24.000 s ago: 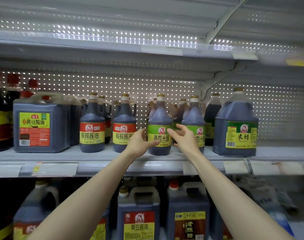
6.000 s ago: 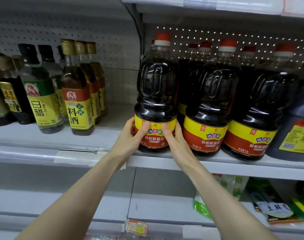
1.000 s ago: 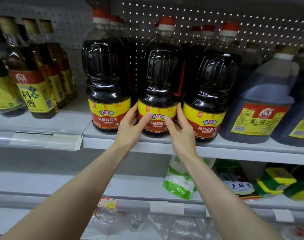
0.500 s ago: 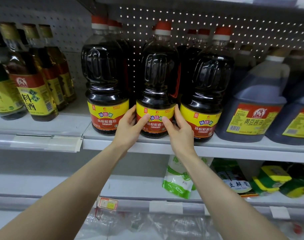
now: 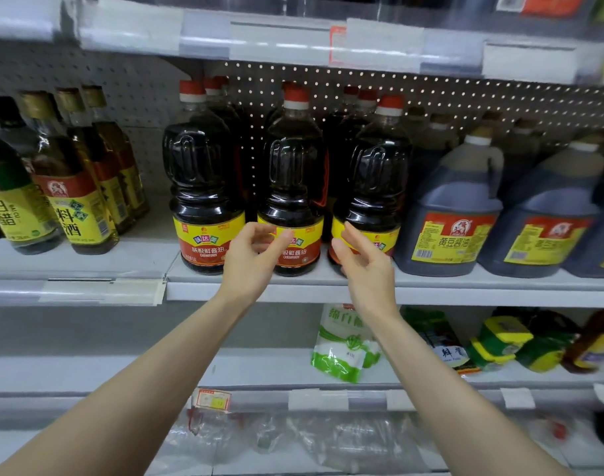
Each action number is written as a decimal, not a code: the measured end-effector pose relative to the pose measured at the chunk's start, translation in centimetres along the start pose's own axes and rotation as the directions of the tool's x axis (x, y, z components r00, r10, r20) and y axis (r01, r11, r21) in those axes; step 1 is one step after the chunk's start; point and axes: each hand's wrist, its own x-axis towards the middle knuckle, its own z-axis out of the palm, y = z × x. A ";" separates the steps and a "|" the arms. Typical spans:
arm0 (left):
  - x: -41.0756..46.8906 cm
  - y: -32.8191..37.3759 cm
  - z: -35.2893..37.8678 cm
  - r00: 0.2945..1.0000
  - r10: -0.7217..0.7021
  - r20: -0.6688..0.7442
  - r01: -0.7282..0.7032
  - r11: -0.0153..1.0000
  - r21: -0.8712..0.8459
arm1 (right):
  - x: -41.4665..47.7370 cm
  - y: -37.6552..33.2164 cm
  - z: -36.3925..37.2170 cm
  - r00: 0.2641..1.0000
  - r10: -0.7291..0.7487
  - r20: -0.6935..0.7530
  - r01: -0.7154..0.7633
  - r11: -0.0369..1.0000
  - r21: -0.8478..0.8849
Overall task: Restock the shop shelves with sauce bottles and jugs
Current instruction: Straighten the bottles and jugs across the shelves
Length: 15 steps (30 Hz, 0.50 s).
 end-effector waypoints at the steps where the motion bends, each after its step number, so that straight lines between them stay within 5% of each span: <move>1: -0.3 0.5 0.3 1.000 0.002 0.015 -0.002 1.000 -0.004 | -0.2 -0.2 -0.7 1.000 0.001 -0.015 -0.002 1.000 -0.015; 8: -1.7 2.0 4.0 0.993 -0.026 0.117 0.035 0.996 -0.078 | -0.1 -1.0 -5.5 0.993 0.046 -0.106 -0.055 0.994 -0.089; 15: -1.5 1.1 7.7 0.975 -0.095 0.203 0.122 0.985 -0.123 | 2.0 -0.1 -7.7 0.993 0.115 -0.037 -0.117 0.991 -0.061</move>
